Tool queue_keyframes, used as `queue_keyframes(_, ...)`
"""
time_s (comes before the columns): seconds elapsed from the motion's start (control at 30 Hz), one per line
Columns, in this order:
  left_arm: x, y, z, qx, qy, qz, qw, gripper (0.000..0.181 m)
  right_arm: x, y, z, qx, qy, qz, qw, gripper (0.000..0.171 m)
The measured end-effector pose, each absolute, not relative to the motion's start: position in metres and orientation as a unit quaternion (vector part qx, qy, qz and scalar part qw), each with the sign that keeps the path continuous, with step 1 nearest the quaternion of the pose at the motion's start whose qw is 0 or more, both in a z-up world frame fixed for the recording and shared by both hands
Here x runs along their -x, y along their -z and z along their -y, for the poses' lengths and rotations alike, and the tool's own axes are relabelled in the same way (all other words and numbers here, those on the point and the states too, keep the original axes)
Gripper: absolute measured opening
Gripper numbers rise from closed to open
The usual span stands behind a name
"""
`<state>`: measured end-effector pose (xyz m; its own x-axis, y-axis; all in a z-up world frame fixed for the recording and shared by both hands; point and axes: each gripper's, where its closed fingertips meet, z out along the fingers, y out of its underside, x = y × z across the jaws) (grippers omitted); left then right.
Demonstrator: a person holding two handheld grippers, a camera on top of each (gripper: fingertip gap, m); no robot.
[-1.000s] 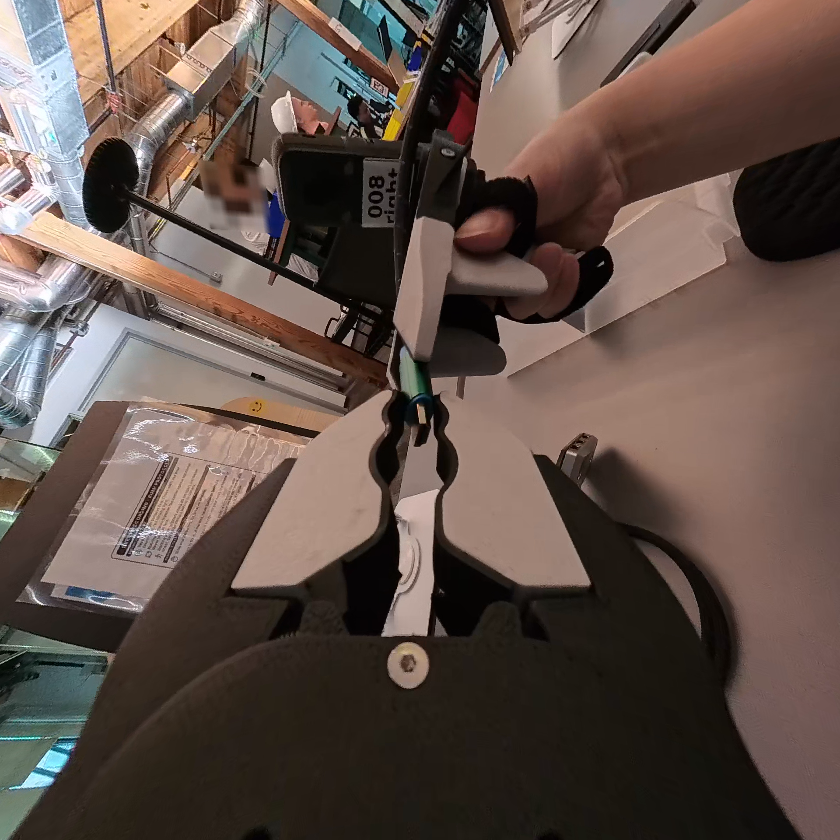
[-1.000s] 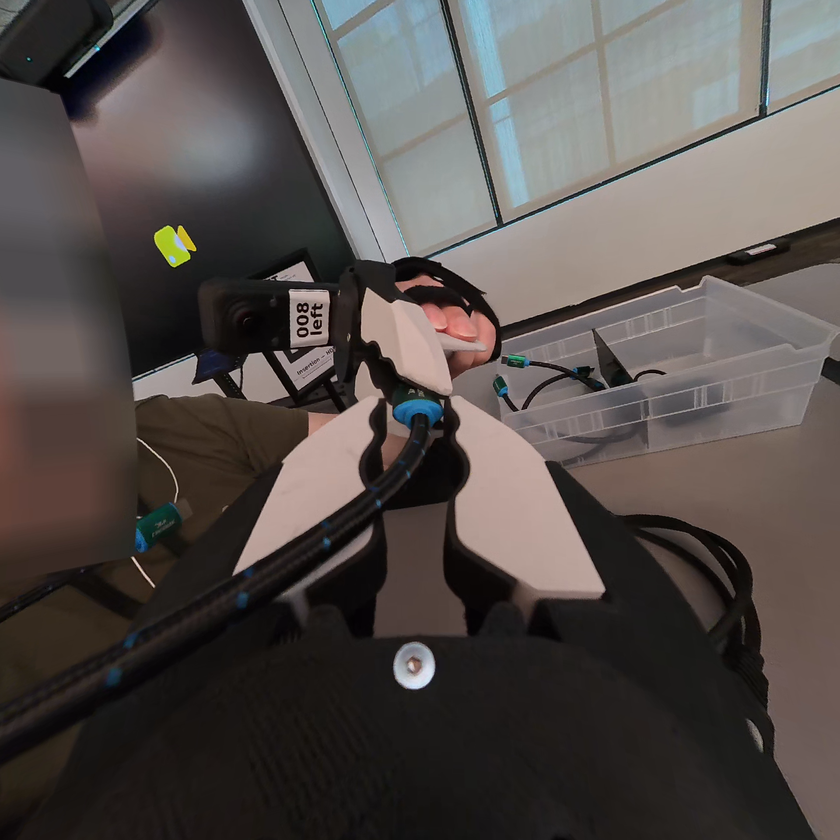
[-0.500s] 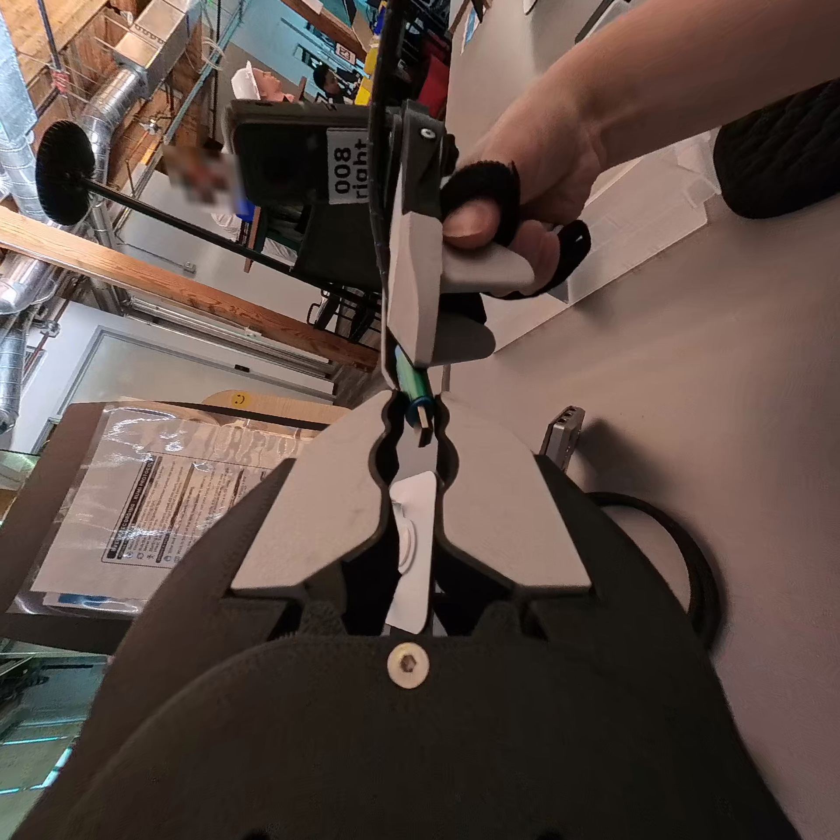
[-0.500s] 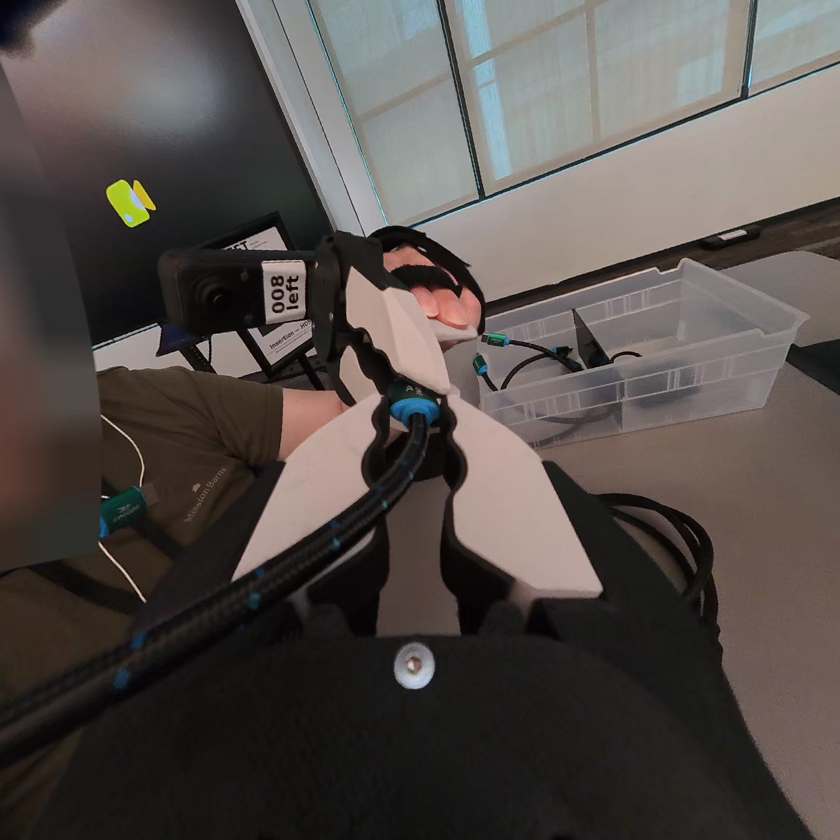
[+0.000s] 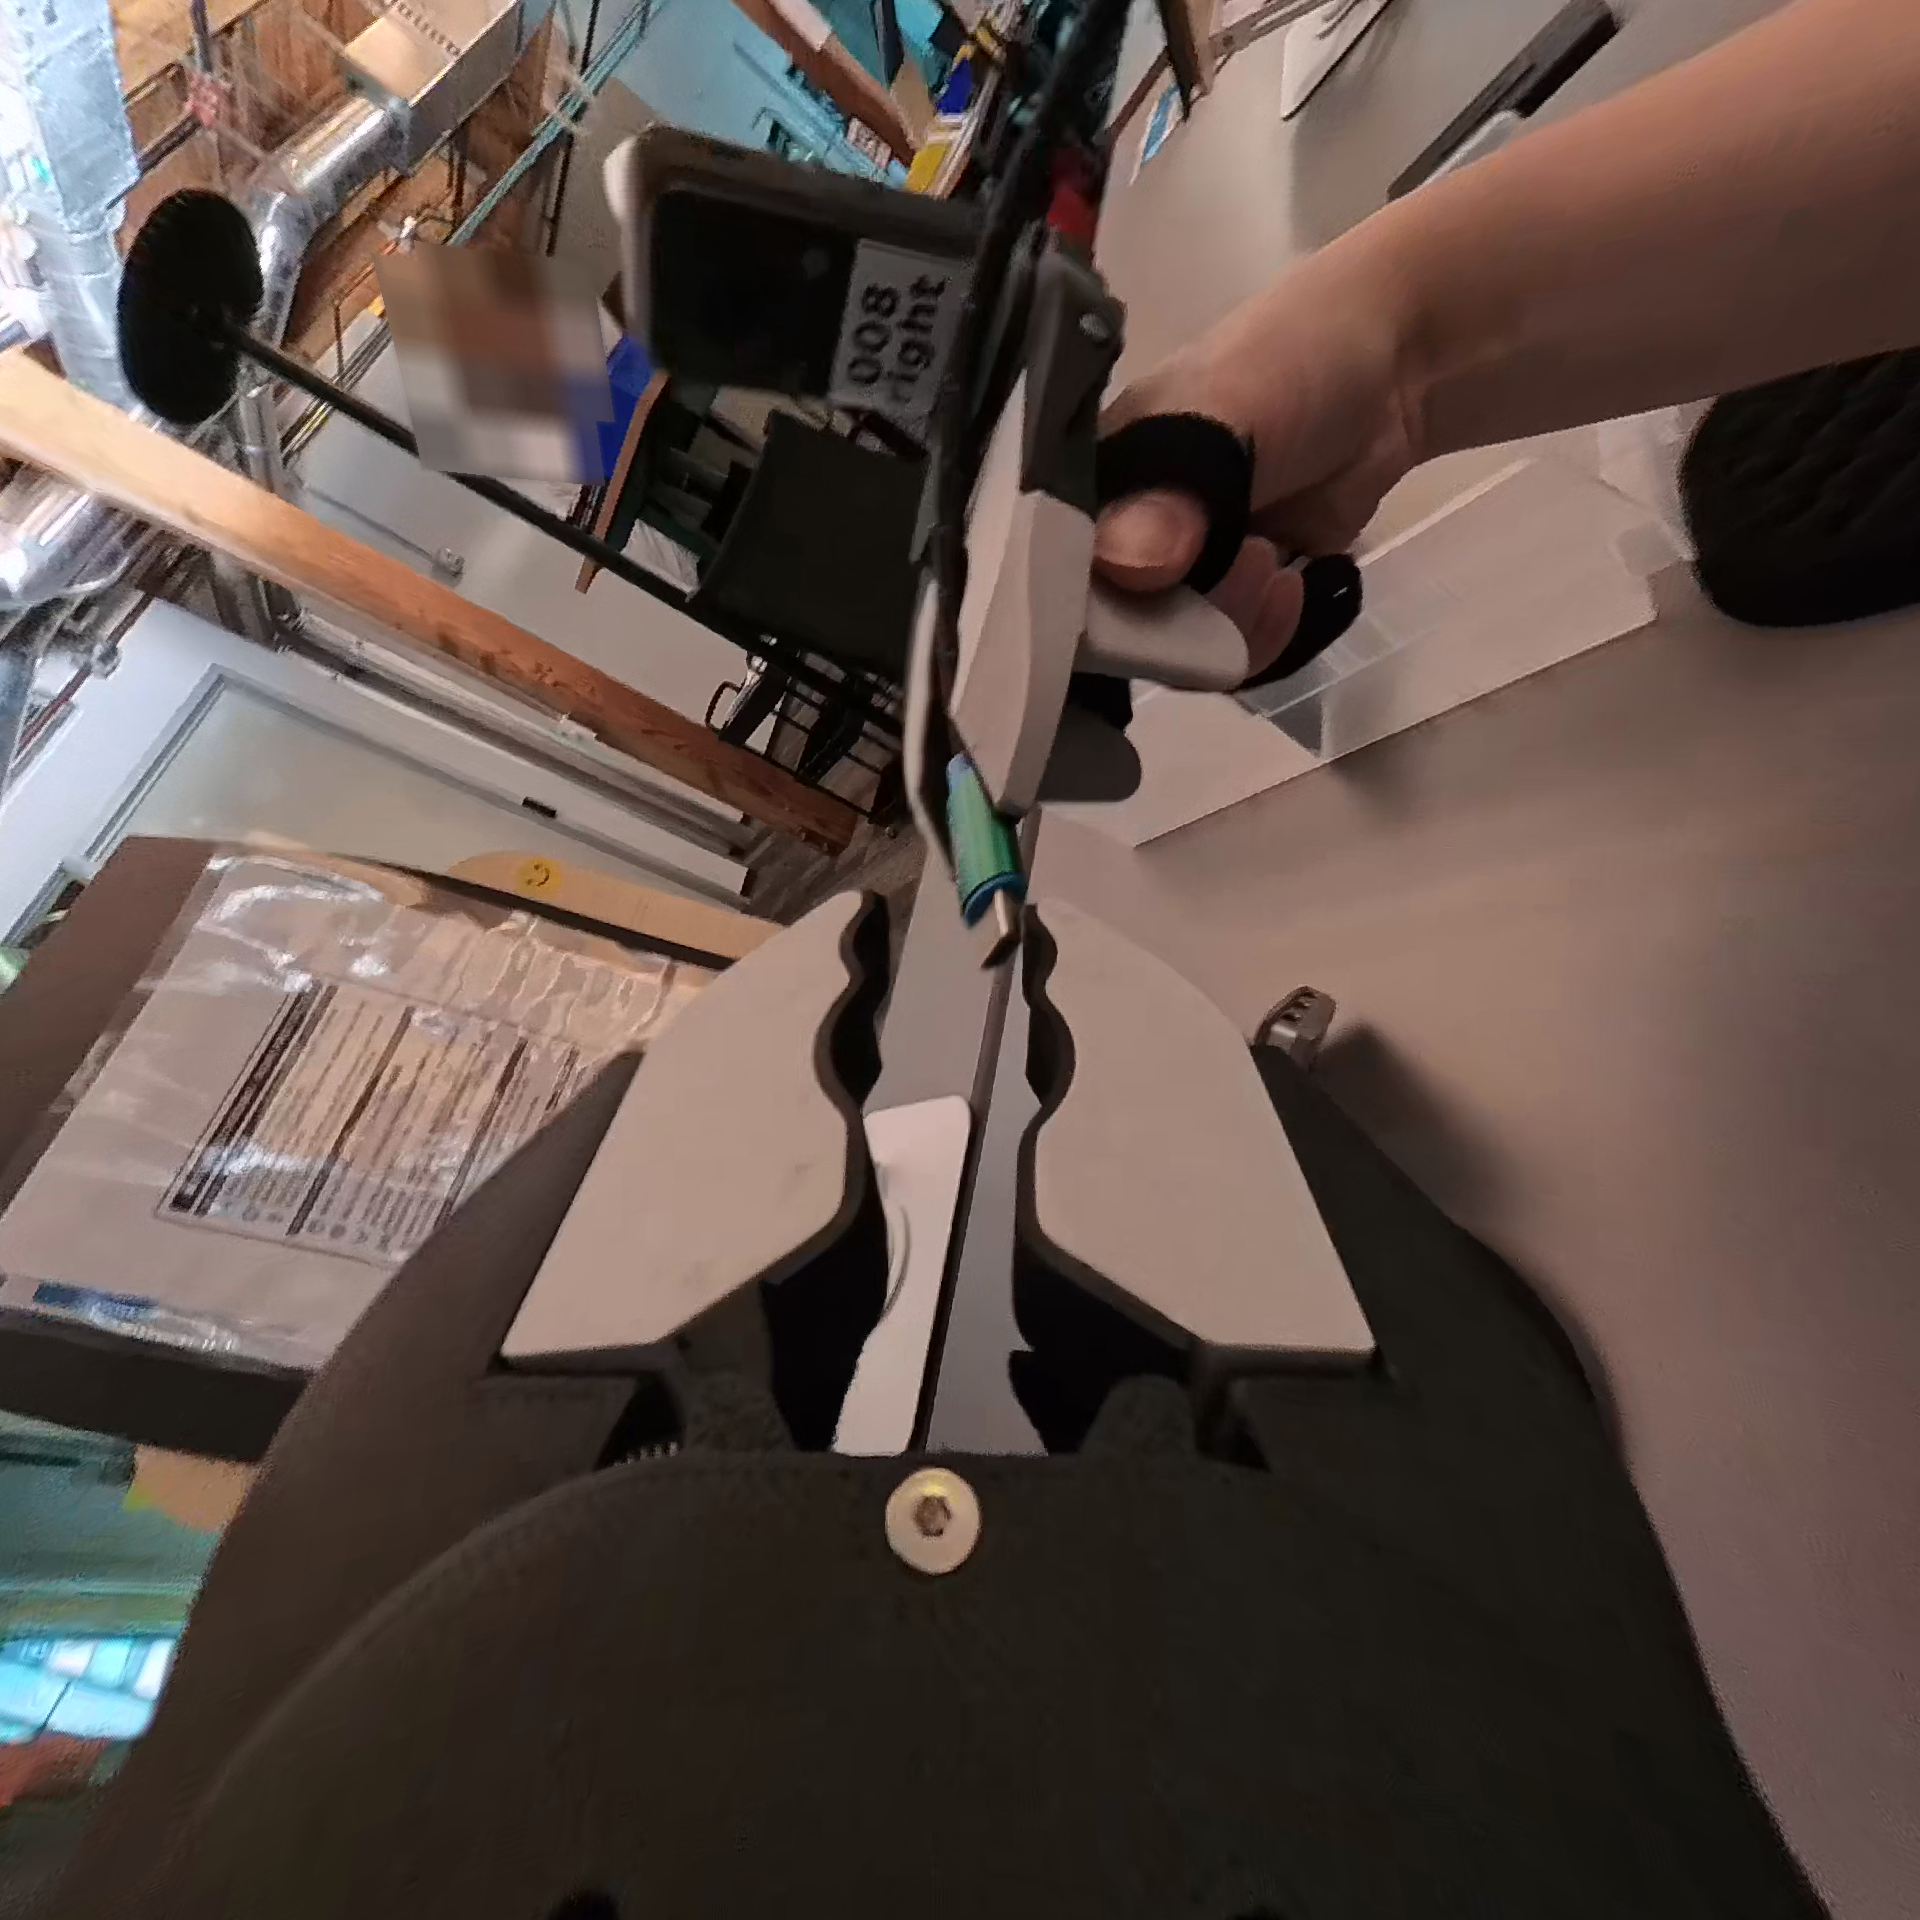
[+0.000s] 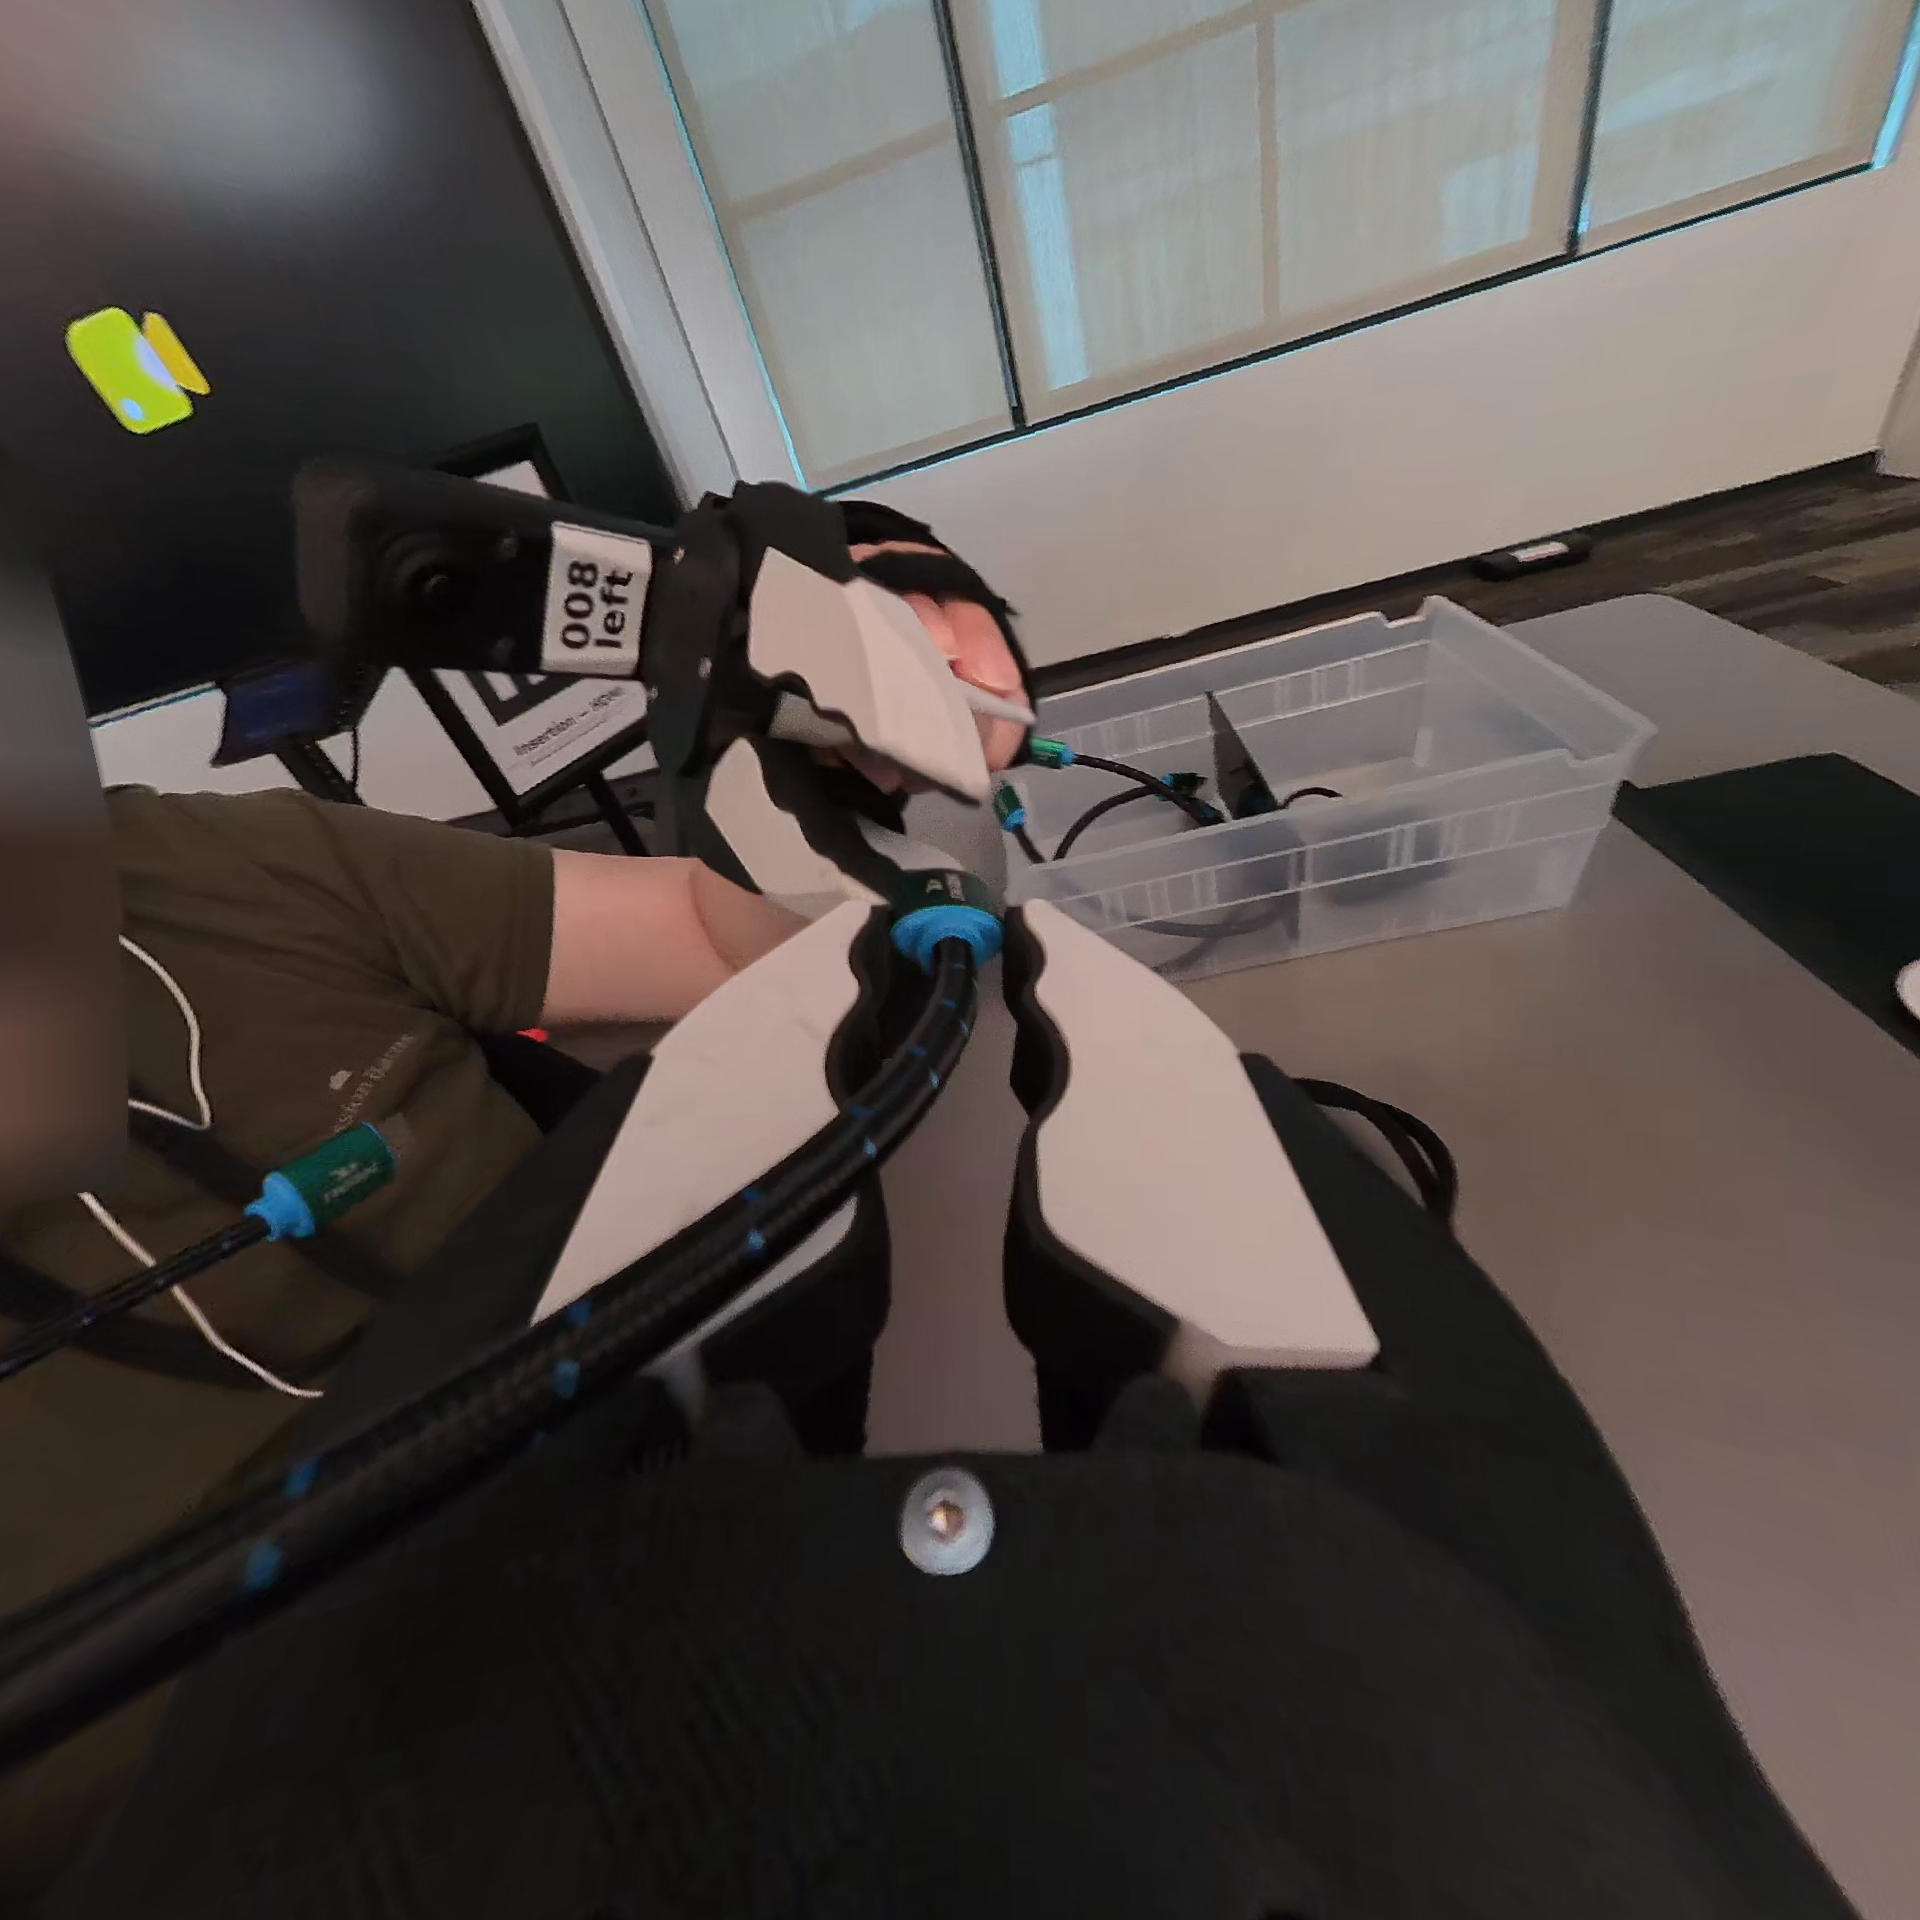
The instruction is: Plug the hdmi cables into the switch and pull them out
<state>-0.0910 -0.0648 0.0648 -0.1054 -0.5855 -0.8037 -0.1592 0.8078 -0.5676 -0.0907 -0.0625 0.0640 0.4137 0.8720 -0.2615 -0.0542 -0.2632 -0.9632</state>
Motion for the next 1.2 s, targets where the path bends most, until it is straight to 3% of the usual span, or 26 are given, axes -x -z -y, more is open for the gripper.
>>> queue_keyframes(0.03, 0.091, -0.067, 0.059, 0.270, 0.166, -0.716, 0.622, 0.029, 0.084, -0.064, 0.060, 0.663, -0.437, 0.303, 0.527, 0.022)
queue_keyframes(0.2, 0.097, -0.082, 0.009, 0.368, 0.068, -0.651, 0.661, 0.032, 0.044, -0.068, 0.053, 0.681, -0.395, 0.264, 0.558, 0.021)
queue_keyframes(0.33, 0.118, -0.087, -0.045, 0.434, -0.101, -0.587, 0.675, 0.031, 0.015, -0.075, 0.053, 0.693, -0.347, 0.240, 0.584, 0.021)
queue_keyframes(0.43, 0.131, -0.083, -0.072, 0.422, -0.245, -0.570, 0.661, 0.034, -0.001, -0.081, 0.057, 0.698, -0.314, 0.231, 0.600, 0.021)
queue_keyframes(0.63, 0.119, -0.053, -0.085, 0.381, -0.346, -0.592, 0.619, 0.042, -0.023, -0.093, 0.068, 0.705, -0.259, 0.222, 0.622, 0.021)
queue_keyframes(0.93, 0.113, -0.043, -0.084, 0.411, -0.290, -0.607, 0.616, 0.041, -0.027, -0.093, 0.070, 0.710, -0.250, 0.221, 0.621, 0.021)
queue_keyframes(1.2, 0.119, -0.070, -0.090, 0.556, -0.059, -0.499, 0.662, 0.048, -0.022, -0.093, 0.071, 0.715, -0.230, 0.235, 0.617, 0.021)
